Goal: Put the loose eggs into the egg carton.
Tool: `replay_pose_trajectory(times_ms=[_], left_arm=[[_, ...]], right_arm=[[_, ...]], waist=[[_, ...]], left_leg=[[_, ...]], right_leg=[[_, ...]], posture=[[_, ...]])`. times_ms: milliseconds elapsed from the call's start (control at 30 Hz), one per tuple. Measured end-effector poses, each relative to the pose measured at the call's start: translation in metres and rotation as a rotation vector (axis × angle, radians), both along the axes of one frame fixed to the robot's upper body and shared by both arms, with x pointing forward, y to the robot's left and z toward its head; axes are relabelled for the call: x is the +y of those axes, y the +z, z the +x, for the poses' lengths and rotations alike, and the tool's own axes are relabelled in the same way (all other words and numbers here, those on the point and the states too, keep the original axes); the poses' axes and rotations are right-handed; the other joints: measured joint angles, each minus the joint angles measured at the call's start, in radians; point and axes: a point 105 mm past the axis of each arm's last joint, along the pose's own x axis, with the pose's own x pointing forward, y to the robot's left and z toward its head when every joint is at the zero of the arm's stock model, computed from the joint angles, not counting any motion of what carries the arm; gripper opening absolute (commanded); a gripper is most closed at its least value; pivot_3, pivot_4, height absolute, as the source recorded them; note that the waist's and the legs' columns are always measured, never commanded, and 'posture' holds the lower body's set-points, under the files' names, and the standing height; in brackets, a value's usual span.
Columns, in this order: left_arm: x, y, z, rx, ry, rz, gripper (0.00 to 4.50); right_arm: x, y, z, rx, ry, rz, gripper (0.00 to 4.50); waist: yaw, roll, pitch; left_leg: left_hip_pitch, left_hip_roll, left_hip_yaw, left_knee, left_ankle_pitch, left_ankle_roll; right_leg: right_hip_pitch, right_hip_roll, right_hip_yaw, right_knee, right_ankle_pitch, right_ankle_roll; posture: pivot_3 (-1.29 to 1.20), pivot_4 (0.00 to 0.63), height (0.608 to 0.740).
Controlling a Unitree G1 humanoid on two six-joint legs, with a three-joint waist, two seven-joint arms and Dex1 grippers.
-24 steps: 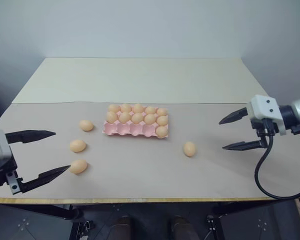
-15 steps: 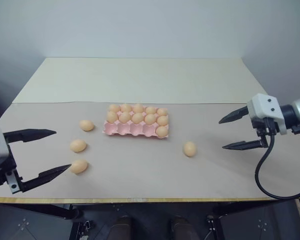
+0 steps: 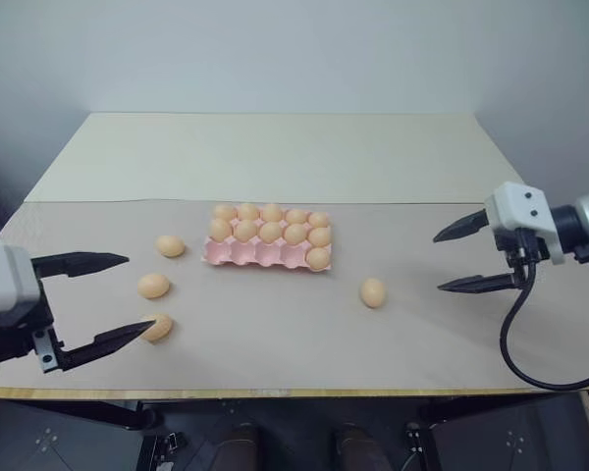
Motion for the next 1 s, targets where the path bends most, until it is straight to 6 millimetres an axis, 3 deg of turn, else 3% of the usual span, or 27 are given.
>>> replay_pose_trajectory(times_ms=[100,567,767,1000], left_arm=[[-0.006,-0.007,0.002,0.026,-0.038,-0.009,4.43],[-0.013,-0.026,0.013,0.071,-0.081,-0.013,4.43],[-0.013,-0.029,0.014,0.072,-0.081,-0.017,4.43],[-0.012,-0.034,0.013,0.085,-0.065,-0.031,4.43]], right_arm=[[0.001,-0.009,0.004,-0.012,-0.031,-0.014,4.50],[0.046,-0.064,0.027,-0.053,-0.096,0.059,4.50],[0.054,-0.072,0.028,-0.049,-0.096,0.069,4.50],[0.060,-0.095,0.029,0.007,-0.113,0.071,4.50]], waist=[[0.000,0.000,0.000],[0.000,0.000,0.000],[0.000,0.000,0.000],[0.000,0.000,0.000]], left_leg=[[0.001,0.000,0.000,0.000,0.000,0.000],[-0.001,-0.001,0.000,0.000,0.000,0.000],[-0.001,-0.001,0.000,0.000,0.000,0.000],[-0.001,-0.001,0.000,0.000,0.000,0.000]], right_leg=[[0.001,0.000,0.000,0.000,0.000,0.000],[-0.002,0.000,0.001,0.002,0.000,0.000],[-0.001,0.000,0.000,0.001,0.000,0.000],[-0.001,0.000,0.000,0.001,0.000,0.000]], posture=[[0.00,0.150,0.740],[0.00,0.150,0.740],[0.00,0.150,0.740],[0.00,0.150,0.740]])
